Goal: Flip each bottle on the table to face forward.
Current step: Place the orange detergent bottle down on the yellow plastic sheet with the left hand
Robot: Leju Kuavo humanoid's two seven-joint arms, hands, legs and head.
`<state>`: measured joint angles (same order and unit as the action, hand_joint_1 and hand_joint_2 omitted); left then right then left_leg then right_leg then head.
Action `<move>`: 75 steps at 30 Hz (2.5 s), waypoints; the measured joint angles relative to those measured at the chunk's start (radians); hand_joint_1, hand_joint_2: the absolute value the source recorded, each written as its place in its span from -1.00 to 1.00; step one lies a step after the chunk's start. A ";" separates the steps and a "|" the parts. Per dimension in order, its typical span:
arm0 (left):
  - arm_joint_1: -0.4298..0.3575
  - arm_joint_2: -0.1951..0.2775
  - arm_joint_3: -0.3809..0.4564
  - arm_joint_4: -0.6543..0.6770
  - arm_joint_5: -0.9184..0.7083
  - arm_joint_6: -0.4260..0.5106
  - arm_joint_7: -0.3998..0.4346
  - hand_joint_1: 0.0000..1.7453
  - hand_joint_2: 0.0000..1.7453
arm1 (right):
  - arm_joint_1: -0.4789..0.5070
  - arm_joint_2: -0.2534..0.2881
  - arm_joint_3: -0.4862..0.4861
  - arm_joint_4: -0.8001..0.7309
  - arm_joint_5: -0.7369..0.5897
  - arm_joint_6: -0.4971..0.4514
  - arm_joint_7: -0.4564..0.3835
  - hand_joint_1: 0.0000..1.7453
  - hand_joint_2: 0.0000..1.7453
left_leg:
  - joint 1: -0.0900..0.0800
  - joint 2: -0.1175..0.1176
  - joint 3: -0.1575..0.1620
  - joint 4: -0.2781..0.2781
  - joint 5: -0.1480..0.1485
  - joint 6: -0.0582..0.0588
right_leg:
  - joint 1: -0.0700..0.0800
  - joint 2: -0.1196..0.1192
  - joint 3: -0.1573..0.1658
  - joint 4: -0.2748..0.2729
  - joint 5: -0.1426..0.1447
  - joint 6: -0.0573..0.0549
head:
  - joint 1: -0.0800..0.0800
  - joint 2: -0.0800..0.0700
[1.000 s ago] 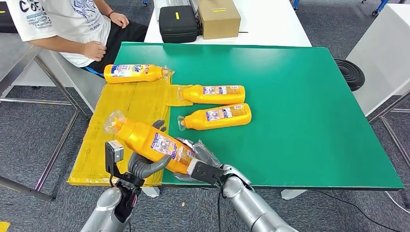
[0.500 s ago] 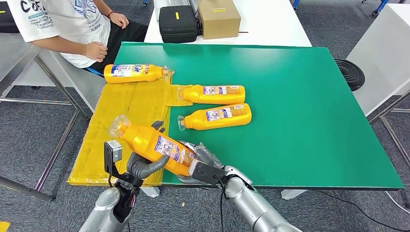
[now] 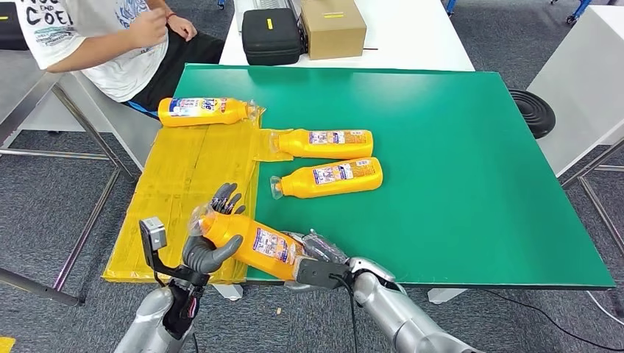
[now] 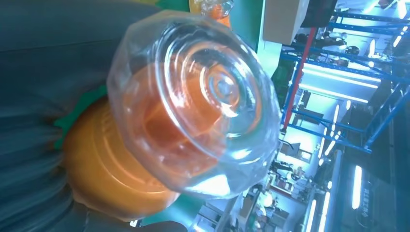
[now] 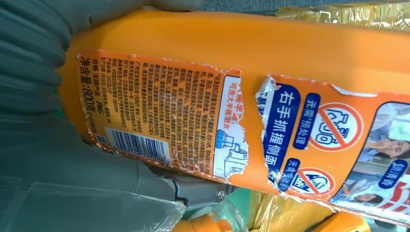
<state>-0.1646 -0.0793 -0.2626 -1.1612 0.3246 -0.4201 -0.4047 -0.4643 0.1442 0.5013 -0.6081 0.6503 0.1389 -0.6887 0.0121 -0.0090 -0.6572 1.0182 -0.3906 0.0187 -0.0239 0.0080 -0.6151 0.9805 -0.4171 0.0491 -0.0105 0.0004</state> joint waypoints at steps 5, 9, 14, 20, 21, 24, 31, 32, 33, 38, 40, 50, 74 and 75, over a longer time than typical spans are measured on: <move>-0.004 -0.001 0.001 0.000 0.018 -0.065 0.007 -0.66 1.00 | -0.022 0.017 0.008 0.014 0.020 0.014 -0.005 1.00 1.00 | 0.000 0.000 0.000 0.000 0.000 0.000 | 0.000 0.000 0.000 0.000 0.000 0.000 | 0.000 0.000; -0.009 0.005 -0.007 0.000 -0.014 -0.116 -0.002 -0.28 1.00 | -0.039 0.029 0.008 0.024 0.026 0.016 -0.005 1.00 1.00 | 0.000 0.000 0.000 0.000 0.000 0.000 | 0.000 0.000 0.000 0.000 0.000 0.000 | 0.000 0.000; -0.013 0.019 -0.030 0.000 -0.086 -0.151 -0.033 -0.99 1.00 | -0.048 0.034 0.007 0.031 0.023 0.002 -0.008 1.00 1.00 | 0.000 0.000 0.000 0.000 0.000 0.000 | 0.000 0.000 0.000 0.000 0.000 0.000 | 0.000 0.000; -0.015 0.029 -0.043 0.000 -0.136 -0.152 -0.046 -1.00 1.00 | -0.051 0.042 0.004 0.029 0.011 -0.001 -0.013 1.00 1.00 | 0.000 0.000 0.000 0.000 0.000 0.000 | 0.000 0.000 0.000 0.000 0.000 0.000 | 0.000 0.000; -0.015 0.029 -0.043 0.000 -0.140 -0.151 -0.046 -1.00 1.00 | -0.052 0.043 0.004 0.028 0.011 0.000 -0.013 1.00 1.00 | 0.000 0.000 0.000 0.000 0.000 0.000 | 0.000 0.000 0.000 0.000 0.000 0.000 | 0.000 0.000; -0.016 0.029 -0.043 0.000 -0.147 -0.143 -0.047 -1.00 1.00 | -0.052 0.046 0.003 0.023 0.010 0.004 -0.013 1.00 1.00 | 0.000 0.000 0.000 0.000 0.000 0.000 | 0.000 0.000 0.000 0.000 0.000 0.000 | 0.000 0.000; -0.015 0.029 -0.045 0.000 -0.162 -0.131 -0.047 -0.99 1.00 | -0.054 0.061 0.002 0.019 0.014 0.012 -0.012 1.00 1.00 | 0.000 0.000 0.000 0.000 0.000 0.000 | 0.000 0.000 0.000 0.000 0.000 0.000 | 0.000 0.000; -0.015 0.029 -0.045 0.000 -0.165 -0.127 -0.048 -0.97 1.00 | -0.055 0.062 0.002 0.018 0.016 0.013 -0.012 1.00 1.00 | 0.000 0.000 0.000 0.000 0.000 0.000 | 0.000 0.000 0.000 0.000 0.000 0.000 | 0.000 0.000; -0.015 0.029 -0.045 0.000 -0.167 -0.124 -0.049 -0.95 1.00 | -0.055 0.063 0.002 0.018 0.018 0.015 -0.012 1.00 1.00 | 0.000 0.000 0.000 0.000 0.000 0.000 | 0.000 0.000 0.000 0.000 0.000 0.000 | 0.000 0.000; -0.015 0.029 -0.044 0.000 -0.165 -0.118 -0.055 0.87 1.00 | -0.056 0.067 -0.001 0.018 0.026 0.021 -0.011 1.00 1.00 | 0.000 0.000 0.000 0.000 0.000 0.000 | 0.000 0.000 0.000 0.000 0.000 0.000 | 0.000 0.000; -0.015 0.029 -0.043 0.000 -0.160 -0.119 -0.056 1.00 1.00 | -0.056 0.068 -0.003 0.018 0.027 0.021 -0.011 1.00 1.00 | 0.000 0.000 0.000 0.000 0.000 0.000 | 0.000 0.000 0.000 0.000 0.000 0.000 | 0.000 0.000; -0.014 0.020 -0.029 -0.001 -0.091 -0.146 -0.070 1.00 1.00 | -0.060 0.077 -0.009 0.018 0.027 0.021 -0.011 1.00 1.00 | 0.000 0.000 0.000 0.000 0.000 0.000 | 0.000 0.000 0.000 0.000 0.000 0.000 | 0.000 0.000; 0.009 0.004 0.040 -0.091 -0.061 -0.023 -0.074 1.00 1.00 | -0.034 0.082 -0.091 -0.053 -0.043 -0.081 0.025 -1.00 -1.00 | 0.000 0.000 0.000 0.000 0.000 0.000 | 0.000 0.000 0.000 0.000 0.000 0.000 | 0.000 0.000; 0.007 0.004 0.045 -0.092 -0.075 -0.004 -0.074 1.00 1.00 | -0.030 0.081 -0.096 -0.069 -0.044 -0.086 0.026 -1.00 -1.00 | 0.000 0.000 0.000 0.000 0.000 0.000 | 0.000 0.000 0.000 0.000 0.000 0.000 | 0.000 0.000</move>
<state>-0.1580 -0.0758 -0.2175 -1.2528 0.2498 -0.4241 -0.4790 -0.4940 0.2250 0.4056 -0.6769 0.6064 0.0529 -0.6631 0.0122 -0.0089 -0.6567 1.0183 -0.3902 0.0186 -0.0239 0.0081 -0.6151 0.9807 -0.4170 0.0491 -0.0104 0.0004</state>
